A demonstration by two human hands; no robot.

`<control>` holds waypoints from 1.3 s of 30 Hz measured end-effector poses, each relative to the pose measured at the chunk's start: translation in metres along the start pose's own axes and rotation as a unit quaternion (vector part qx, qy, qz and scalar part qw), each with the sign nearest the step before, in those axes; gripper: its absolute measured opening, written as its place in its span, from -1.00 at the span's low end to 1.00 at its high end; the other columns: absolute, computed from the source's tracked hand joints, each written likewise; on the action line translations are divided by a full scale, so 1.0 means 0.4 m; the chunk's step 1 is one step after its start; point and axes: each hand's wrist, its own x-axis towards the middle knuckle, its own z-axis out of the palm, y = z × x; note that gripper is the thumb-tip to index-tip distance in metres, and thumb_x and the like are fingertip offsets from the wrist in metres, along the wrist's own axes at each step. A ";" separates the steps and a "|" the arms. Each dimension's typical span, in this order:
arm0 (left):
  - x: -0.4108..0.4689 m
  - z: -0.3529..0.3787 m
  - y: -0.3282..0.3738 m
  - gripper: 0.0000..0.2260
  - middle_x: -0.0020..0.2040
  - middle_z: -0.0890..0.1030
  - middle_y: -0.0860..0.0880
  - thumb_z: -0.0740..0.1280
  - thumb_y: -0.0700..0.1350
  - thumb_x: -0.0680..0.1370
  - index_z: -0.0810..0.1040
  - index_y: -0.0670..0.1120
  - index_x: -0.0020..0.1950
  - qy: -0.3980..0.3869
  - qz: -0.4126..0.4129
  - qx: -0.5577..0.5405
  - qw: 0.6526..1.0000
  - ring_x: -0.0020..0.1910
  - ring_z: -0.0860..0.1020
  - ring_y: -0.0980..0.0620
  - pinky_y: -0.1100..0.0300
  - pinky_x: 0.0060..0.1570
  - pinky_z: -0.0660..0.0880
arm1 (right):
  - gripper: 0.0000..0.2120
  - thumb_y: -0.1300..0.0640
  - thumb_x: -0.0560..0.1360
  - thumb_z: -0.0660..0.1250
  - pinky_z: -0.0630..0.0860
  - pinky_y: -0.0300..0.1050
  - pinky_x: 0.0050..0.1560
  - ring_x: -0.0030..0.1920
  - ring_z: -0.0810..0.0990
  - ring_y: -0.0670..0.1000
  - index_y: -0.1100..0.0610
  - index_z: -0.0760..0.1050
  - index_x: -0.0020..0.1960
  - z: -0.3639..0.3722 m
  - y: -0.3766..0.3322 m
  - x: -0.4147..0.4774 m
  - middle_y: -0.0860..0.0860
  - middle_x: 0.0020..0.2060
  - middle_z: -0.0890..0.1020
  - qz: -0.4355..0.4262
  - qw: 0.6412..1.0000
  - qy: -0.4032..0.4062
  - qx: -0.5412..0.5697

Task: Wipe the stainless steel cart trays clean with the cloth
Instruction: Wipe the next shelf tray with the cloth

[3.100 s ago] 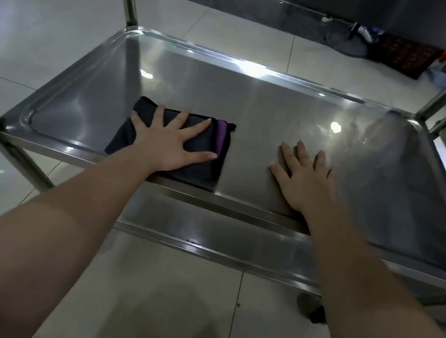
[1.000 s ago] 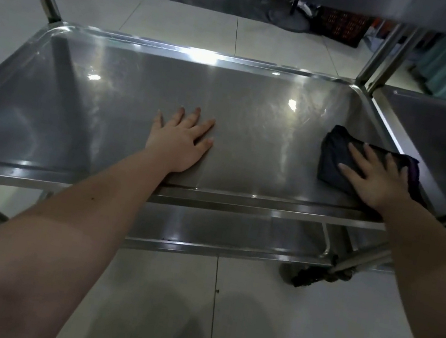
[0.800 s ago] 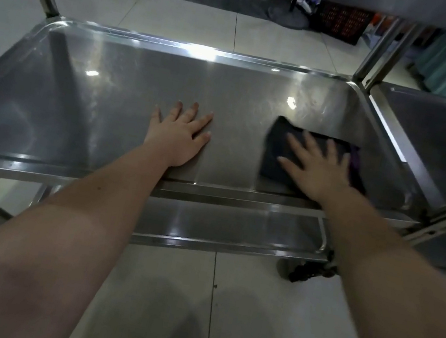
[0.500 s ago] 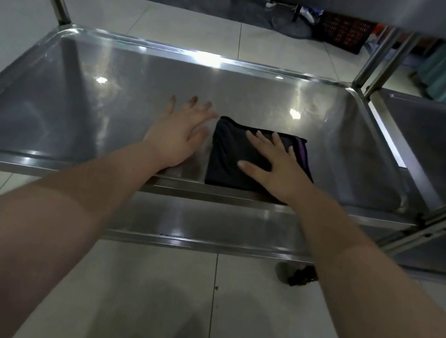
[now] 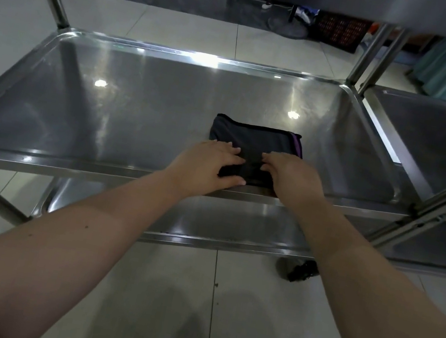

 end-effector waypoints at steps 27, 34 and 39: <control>-0.142 -0.012 0.180 -0.80 -0.11 0.64 -0.08 0.41 0.00 0.53 0.65 -0.12 0.02 0.114 0.124 0.016 0.986 -0.09 0.58 -0.16 0.01 -0.08 0.44 | -0.75 0.12 0.52 0.40 0.49 0.00 -0.09 -0.01 0.59 0.06 0.11 0.54 0.19 -0.137 0.010 -0.326 0.03 -0.02 0.65 -0.035 0.993 -0.056 0.098; -0.197 0.352 0.082 -0.80 -0.01 0.63 -0.05 0.34 -0.02 0.58 0.61 -0.08 0.13 -0.066 0.041 0.009 0.997 0.02 0.55 -0.09 0.14 -0.01 0.26 | -0.77 0.04 0.56 0.32 0.43 -0.01 -0.14 -0.02 0.57 0.15 0.08 0.49 0.19 0.255 0.134 -0.392 0.09 -0.01 0.62 0.019 0.987 -0.152 0.056; -0.163 0.497 0.019 -0.80 0.00 0.59 -0.03 0.33 -0.09 0.60 0.60 -0.08 0.20 -0.097 -0.012 -0.021 0.995 0.03 0.54 -0.08 0.14 0.01 0.33 | -0.76 0.06 0.58 0.28 0.48 0.06 0.06 0.05 0.55 0.08 0.03 0.49 0.24 0.419 0.198 -0.384 0.03 0.03 0.62 0.046 0.987 -0.126 0.084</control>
